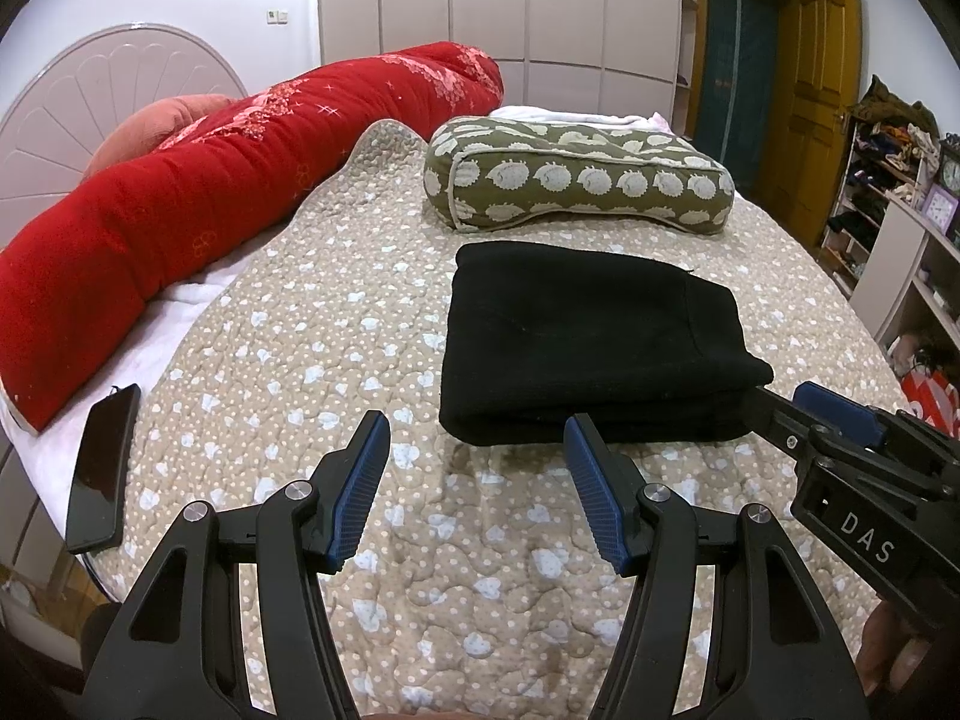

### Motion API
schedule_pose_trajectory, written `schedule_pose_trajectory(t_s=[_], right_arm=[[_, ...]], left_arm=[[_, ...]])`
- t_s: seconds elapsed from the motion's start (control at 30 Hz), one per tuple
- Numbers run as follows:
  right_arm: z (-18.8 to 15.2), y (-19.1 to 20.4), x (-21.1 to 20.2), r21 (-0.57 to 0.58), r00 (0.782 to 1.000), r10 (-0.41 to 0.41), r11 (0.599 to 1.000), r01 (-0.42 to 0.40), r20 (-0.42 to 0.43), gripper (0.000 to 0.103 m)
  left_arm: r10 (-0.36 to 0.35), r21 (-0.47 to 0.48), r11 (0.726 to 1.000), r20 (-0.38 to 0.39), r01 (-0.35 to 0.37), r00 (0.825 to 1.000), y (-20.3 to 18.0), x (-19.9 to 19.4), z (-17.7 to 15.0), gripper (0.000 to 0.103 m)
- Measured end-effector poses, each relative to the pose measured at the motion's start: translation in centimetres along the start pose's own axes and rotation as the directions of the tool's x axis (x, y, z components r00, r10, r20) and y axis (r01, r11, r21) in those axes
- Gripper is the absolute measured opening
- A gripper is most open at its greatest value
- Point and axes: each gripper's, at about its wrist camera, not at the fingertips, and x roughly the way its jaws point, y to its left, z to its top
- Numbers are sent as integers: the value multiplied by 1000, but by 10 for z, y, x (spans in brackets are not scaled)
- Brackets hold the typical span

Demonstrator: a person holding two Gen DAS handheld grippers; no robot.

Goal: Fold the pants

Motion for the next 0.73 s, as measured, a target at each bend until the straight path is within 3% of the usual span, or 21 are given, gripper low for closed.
schedule_pose_trajectory(t_s=[0.47, 0.73], right_arm=[[-2, -2, 0, 4, 1000, 0, 1000, 0, -7, 42], [-4, -9, 1, 17, 1000, -11, 1000, 11, -10, 42]], left_arm=[[3, 10, 1000, 6, -3, 1000, -2, -1, 0, 61], [-30, 11, 999, -1, 30, 1000, -2, 1, 0, 61]])
